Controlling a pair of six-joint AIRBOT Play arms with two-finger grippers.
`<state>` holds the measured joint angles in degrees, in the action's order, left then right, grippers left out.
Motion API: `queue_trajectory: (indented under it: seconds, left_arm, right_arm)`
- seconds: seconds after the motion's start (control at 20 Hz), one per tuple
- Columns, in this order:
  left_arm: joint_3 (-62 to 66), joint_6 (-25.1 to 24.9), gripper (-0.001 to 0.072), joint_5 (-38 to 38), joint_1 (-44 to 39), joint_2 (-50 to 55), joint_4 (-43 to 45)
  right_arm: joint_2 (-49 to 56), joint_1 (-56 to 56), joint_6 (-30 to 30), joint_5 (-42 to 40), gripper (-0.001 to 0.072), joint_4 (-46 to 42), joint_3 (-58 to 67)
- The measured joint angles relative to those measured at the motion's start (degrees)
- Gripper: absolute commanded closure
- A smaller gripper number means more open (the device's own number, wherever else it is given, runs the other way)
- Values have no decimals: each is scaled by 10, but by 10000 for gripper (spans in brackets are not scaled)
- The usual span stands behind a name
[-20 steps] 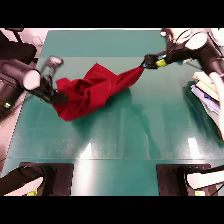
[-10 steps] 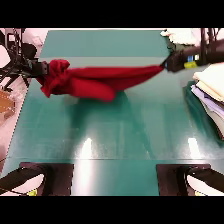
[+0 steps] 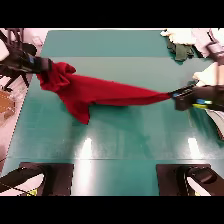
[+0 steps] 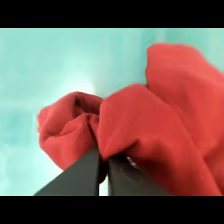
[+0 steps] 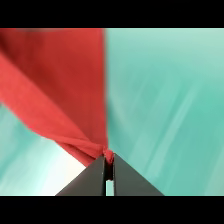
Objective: Fold the shirts.
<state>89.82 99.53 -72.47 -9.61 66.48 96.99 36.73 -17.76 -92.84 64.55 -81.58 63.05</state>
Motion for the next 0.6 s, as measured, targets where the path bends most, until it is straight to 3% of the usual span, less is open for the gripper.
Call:
queue_trajectory:
  seconds: [0.15,0.3,0.5,0.6]
  left_arm:
    - [103,-21,675,-32,0,-19,-37]
    - [219,-50,675,-76,0,-33,-144]
    - [295,-73,676,-112,0,-52,-339]
    - [300,-78,676,-136,0,-58,-384]
  right_arm:
    - [-49,35,-11,-16,690,-36,70]
    - [-65,70,-5,-22,690,-40,165]
    - [-19,89,19,20,690,23,292]
    - [20,92,30,57,691,56,337]
